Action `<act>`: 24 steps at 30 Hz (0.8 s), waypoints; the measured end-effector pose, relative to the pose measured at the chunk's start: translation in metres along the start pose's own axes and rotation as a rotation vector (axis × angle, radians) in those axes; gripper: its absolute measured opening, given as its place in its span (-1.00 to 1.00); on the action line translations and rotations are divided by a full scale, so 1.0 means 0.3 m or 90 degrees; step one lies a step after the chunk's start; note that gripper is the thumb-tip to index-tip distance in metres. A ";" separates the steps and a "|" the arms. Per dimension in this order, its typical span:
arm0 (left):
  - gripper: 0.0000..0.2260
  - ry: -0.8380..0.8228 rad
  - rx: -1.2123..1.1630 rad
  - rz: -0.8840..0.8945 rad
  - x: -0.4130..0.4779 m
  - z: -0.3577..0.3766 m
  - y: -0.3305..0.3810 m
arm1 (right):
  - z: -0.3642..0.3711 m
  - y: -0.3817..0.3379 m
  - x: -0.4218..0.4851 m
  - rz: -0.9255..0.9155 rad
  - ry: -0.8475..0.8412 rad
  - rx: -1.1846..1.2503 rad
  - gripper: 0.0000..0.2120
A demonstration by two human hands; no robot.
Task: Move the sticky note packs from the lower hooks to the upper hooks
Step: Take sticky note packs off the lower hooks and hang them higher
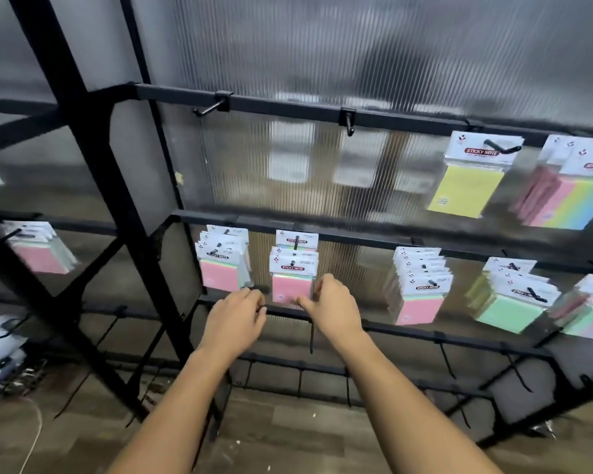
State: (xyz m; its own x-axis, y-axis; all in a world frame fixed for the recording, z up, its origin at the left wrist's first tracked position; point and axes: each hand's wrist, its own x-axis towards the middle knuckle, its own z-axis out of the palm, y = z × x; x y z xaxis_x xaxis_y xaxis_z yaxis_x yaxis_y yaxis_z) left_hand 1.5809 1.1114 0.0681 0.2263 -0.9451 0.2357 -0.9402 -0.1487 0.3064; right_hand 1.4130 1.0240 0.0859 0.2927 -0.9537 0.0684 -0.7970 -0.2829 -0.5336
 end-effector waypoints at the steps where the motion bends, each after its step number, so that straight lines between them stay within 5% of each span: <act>1: -0.89 -0.006 -0.003 0.005 0.008 0.001 -0.009 | 0.006 -0.009 0.006 0.017 0.000 -0.001 -0.51; 11: -0.90 -0.033 -0.042 0.019 0.052 0.000 -0.064 | 0.069 -0.024 0.029 0.070 0.018 0.094 -0.72; 24: -0.83 -0.047 -0.076 0.011 0.094 0.010 -0.052 | -0.030 0.008 -0.122 -0.075 0.053 0.291 -0.88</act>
State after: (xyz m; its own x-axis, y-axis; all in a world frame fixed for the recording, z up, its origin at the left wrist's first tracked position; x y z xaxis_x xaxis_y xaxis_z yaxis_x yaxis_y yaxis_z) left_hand 1.6011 1.0862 0.0673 0.1876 -0.9665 0.1751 -0.9060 -0.1013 0.4111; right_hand 1.3955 1.0574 0.0897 0.3088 -0.9280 0.2083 -0.4409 -0.3337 -0.8332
